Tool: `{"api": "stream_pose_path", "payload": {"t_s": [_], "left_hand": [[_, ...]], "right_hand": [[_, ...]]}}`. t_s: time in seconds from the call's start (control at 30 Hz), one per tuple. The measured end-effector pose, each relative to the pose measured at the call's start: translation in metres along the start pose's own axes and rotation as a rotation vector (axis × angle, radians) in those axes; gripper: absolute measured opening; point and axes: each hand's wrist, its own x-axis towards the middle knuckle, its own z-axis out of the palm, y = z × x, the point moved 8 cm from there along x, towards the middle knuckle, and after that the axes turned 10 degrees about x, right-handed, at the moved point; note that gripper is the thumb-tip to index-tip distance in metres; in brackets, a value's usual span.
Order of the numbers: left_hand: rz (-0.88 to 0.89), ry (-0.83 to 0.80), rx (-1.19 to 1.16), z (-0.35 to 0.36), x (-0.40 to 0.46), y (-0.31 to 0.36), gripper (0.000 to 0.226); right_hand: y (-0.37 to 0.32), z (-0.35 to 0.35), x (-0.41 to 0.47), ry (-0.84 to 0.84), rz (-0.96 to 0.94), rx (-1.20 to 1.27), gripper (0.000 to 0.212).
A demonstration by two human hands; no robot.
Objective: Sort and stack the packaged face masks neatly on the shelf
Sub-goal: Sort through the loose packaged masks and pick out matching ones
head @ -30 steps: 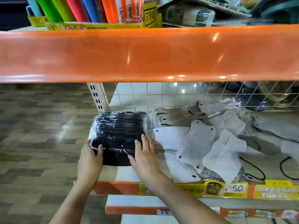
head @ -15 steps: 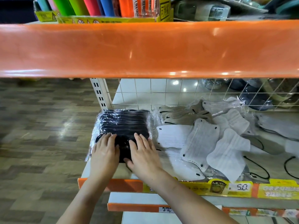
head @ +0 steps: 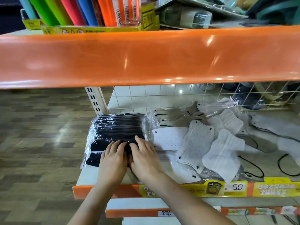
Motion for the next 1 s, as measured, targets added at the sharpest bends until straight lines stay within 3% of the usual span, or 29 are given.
{"api": "stream_pose_path", "payload": {"t_s": [0.1,0.27,0.37,0.73,1.0], "left_hand": [[0.05,0.034,-0.041,-0.011,0.009,0.024,0.046],[0.175,0.025,-0.118,-0.009,0.018,0.082,0.045],[0.237,0.0,-0.179,0.002,0.019,0.121,0.043],[0.391,-0.027,-0.285,0.023,0.008,0.265,0.043],[0.487,0.01,-0.267,0.027,-0.001,0.346,0.036]], "right_hand": [[0.019,-0.026,0.0,0.115,0.041,0.065,0.034],[0.061,-0.073,-0.013,0.201,0.08,0.023,0.04],[0.093,-0.095,-0.028,0.25,0.154,0.042,0.026],[0.191,-0.156,-0.092,0.195,0.296,0.036,0.047],[0.268,-0.191,-0.121,0.151,0.394,0.014,0.044]]}}
